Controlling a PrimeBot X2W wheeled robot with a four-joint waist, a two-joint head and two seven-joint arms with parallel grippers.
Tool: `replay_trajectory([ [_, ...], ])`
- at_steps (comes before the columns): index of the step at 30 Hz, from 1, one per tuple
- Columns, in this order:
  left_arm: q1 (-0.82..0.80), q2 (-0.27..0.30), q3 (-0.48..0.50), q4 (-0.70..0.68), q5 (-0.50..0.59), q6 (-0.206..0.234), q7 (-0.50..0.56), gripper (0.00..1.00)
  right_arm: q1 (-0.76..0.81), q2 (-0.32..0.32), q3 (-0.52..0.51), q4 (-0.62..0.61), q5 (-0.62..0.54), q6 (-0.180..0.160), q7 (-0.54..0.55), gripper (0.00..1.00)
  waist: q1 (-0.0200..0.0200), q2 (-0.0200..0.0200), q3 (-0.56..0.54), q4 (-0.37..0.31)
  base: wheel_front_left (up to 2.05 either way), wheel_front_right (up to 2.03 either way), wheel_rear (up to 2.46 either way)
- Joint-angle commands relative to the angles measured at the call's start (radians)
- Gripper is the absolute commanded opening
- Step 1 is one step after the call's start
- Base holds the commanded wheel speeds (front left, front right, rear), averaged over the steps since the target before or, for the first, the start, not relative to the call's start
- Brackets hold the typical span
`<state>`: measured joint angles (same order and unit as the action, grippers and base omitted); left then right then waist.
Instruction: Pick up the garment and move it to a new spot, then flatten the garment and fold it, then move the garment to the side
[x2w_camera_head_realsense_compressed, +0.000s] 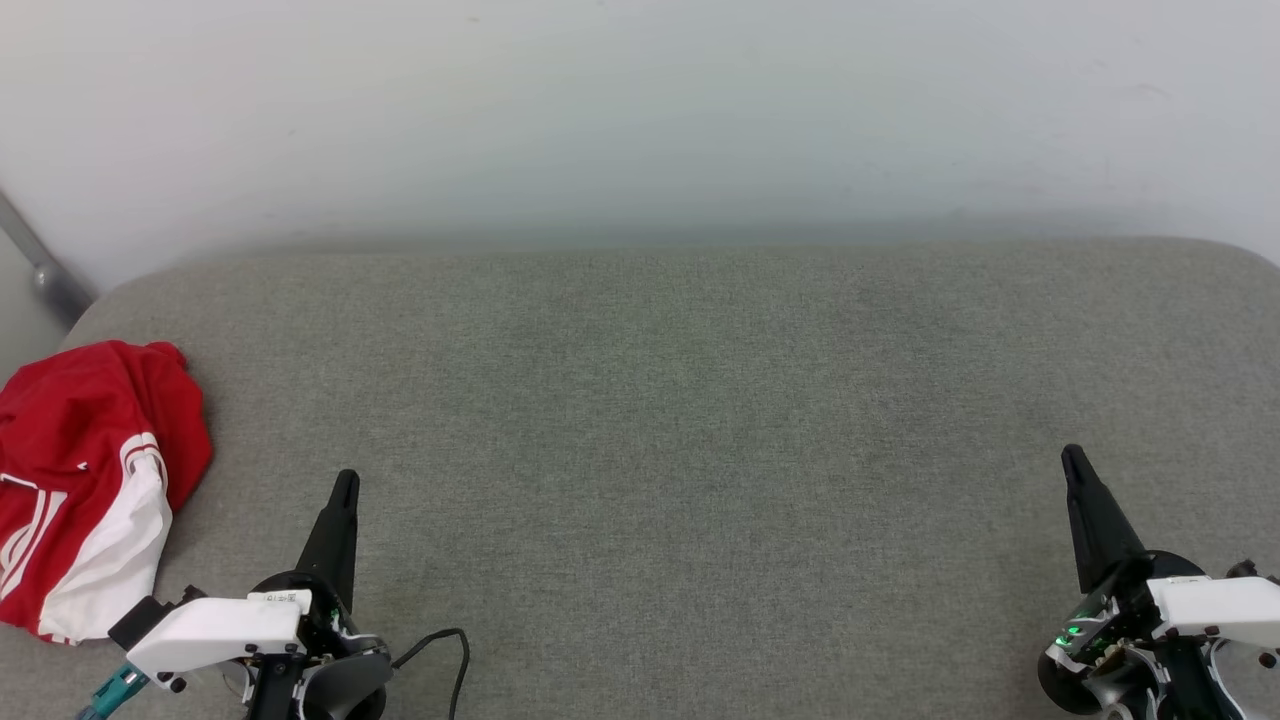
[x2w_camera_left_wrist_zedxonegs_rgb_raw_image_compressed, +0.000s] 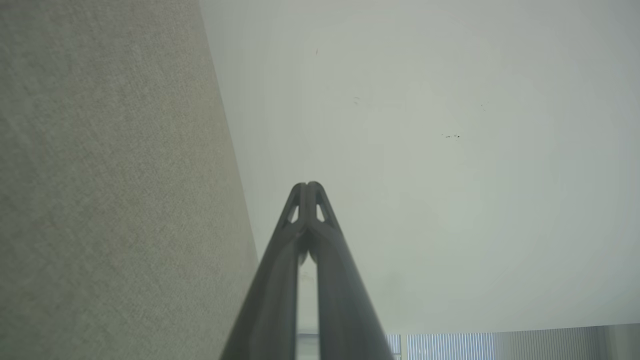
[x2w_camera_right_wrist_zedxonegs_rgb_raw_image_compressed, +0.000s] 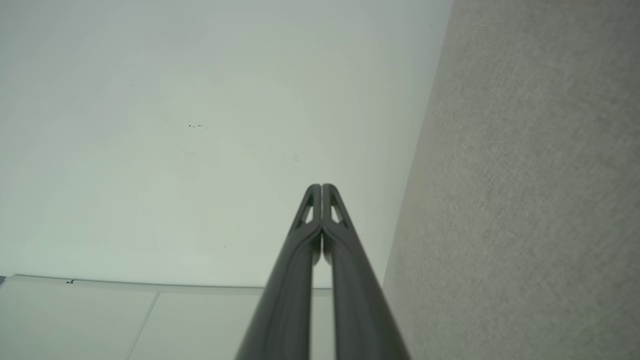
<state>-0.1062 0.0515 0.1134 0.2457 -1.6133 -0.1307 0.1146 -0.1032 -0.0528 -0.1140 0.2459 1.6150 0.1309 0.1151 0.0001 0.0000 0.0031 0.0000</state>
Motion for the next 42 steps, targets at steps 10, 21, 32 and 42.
replay_trajectory([
  [10,0.028,-0.003,-0.015,0.010,0.013,0.000,-0.024,1.00,0.033,0.001,-0.001,0.018,-0.017,0.000,-0.023,1.00,0.0000,0.0000,0.001,0.000,0.00,0.00,0.00],
  [21,0.028,-0.003,-0.024,-0.051,0.216,0.043,-0.078,1.00,0.049,0.001,-0.026,-0.045,-0.225,0.000,-0.076,1.00,0.0000,0.0000,0.005,0.000,0.00,0.00,0.00],
  [32,0.041,-0.002,-0.073,-0.107,0.437,0.121,-0.120,1.00,0.072,0.001,-0.009,-0.132,-0.477,0.000,-0.119,1.00,0.0000,0.0000,0.009,0.001,0.00,0.00,0.00],
  [42,0.065,-0.002,-0.133,-0.142,0.758,0.202,-0.183,1.00,0.122,0.001,0.027,-0.207,-0.826,0.000,-0.183,1.00,0.0000,0.0000,0.008,0.003,0.00,0.00,0.00],
])
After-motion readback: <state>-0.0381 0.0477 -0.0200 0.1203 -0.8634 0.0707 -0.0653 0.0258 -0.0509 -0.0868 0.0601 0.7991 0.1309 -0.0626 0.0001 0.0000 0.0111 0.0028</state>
